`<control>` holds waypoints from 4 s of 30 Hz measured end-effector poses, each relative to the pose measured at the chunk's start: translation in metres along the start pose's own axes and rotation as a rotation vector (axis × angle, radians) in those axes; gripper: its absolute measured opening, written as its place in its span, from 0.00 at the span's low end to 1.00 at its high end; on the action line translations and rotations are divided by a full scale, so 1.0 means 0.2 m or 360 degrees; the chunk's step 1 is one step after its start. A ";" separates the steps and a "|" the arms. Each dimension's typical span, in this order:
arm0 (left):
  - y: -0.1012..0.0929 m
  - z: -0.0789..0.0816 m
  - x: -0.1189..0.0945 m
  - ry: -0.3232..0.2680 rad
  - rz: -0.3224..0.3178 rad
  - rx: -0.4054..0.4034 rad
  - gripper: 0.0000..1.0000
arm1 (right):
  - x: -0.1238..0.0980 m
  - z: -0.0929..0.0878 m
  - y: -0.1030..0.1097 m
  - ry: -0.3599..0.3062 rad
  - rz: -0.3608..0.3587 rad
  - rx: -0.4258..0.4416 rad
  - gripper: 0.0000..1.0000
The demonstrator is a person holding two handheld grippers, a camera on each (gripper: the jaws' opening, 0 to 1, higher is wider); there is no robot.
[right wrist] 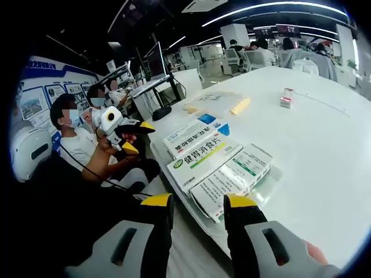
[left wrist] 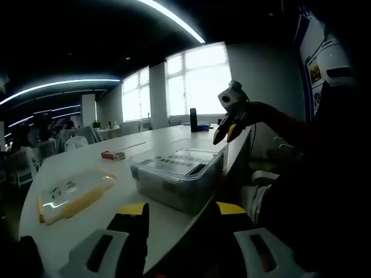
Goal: Arrange the small medicine boxes into an aligned row inside the storage area until every box is upright, visible, and separated from the surrounding clutter.
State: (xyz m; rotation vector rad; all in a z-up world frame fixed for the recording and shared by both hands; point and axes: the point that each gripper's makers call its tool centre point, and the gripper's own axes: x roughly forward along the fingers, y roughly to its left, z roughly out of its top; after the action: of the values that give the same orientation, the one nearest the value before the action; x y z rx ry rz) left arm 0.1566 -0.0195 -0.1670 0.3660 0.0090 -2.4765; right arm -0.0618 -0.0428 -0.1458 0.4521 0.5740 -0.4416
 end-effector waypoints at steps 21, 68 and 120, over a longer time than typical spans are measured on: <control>0.01 0.00 -0.01 -0.0004 0.0005 0.0000 0.44 | -0.02 0.19 -0.13 -0.0074 -0.0266 0.0032 0.38; 0.03 -0.03 -0.04 0.0016 0.0029 -0.0029 0.44 | 0.33 0.73 -0.58 -0.0123 -0.0604 -0.0174 0.48; 0.06 -0.01 -0.05 -0.0011 0.0025 -0.0046 0.44 | 0.80 0.92 -1.24 -0.0084 -0.1032 -0.0093 0.48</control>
State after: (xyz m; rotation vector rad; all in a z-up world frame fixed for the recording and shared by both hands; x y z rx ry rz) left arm 0.1716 -0.0226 -0.1652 0.3437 0.0388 -2.4596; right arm 0.0078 -0.3812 -0.1740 0.1867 0.6764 -1.0492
